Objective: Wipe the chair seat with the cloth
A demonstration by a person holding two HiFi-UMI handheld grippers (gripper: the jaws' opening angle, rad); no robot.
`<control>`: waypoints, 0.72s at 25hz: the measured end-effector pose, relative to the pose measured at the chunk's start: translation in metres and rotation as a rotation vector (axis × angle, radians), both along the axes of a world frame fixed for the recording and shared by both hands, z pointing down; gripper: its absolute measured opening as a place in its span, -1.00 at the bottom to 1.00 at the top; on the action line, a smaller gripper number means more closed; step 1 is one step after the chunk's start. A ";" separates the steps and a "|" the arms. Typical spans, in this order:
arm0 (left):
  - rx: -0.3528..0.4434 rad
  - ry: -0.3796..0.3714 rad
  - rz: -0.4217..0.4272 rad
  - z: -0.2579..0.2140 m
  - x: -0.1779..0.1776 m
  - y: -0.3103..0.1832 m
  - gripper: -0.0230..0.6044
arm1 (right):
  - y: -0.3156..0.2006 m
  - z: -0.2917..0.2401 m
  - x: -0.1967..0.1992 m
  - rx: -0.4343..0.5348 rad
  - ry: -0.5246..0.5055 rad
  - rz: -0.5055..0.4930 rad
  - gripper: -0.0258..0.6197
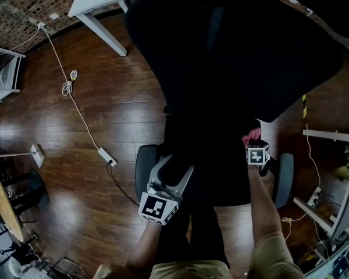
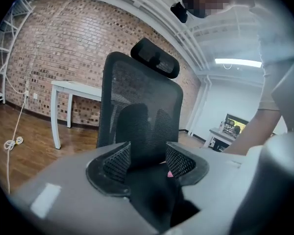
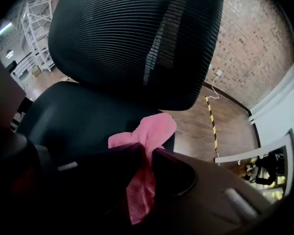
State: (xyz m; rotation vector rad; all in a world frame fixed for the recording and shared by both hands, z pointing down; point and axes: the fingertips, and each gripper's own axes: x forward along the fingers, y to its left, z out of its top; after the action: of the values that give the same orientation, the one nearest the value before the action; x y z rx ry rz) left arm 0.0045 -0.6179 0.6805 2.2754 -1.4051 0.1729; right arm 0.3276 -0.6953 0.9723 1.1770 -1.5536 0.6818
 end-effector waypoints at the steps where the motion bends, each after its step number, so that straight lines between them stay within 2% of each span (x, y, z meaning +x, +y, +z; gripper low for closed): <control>1: 0.000 -0.001 -0.001 -0.001 -0.001 0.000 -0.27 | 0.002 0.001 -0.016 0.004 -0.056 0.017 -0.68; 3: -0.002 -0.010 -0.011 -0.004 -0.010 0.003 -0.27 | 0.008 0.000 -0.082 0.026 -0.256 -0.002 -0.68; 7: -0.013 -0.045 -0.043 -0.006 -0.031 0.011 -0.28 | 0.040 -0.024 -0.269 0.036 -0.649 -0.213 -0.68; 9: -0.013 -0.060 -0.054 -0.006 -0.040 0.014 -0.27 | 0.069 -0.037 -0.347 -0.021 -0.802 -0.279 -0.68; 11: -0.017 -0.072 -0.060 -0.007 -0.047 0.017 -0.28 | 0.102 -0.041 -0.399 -0.104 -0.891 -0.337 -0.68; 12: -0.019 -0.077 -0.060 -0.007 -0.049 0.019 -0.28 | 0.115 -0.036 -0.410 -0.133 -0.888 -0.362 -0.68; 14: -0.019 -0.081 -0.053 -0.009 -0.048 0.021 -0.28 | 0.125 -0.019 -0.397 -0.144 -0.813 -0.368 -0.68; 16: -0.014 -0.079 -0.035 -0.011 -0.039 0.020 -0.28 | 0.113 -0.002 -0.349 -0.107 -0.686 -0.330 -0.68; 18: -0.008 -0.073 -0.022 -0.014 -0.029 0.018 -0.27 | 0.092 0.017 -0.268 -0.077 -0.466 -0.304 -0.68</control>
State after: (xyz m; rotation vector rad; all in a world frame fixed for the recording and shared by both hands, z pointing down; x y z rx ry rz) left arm -0.0241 -0.6002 0.6667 2.2673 -1.4631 0.2561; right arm 0.0592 -0.6032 0.9892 0.7287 -2.0216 0.8392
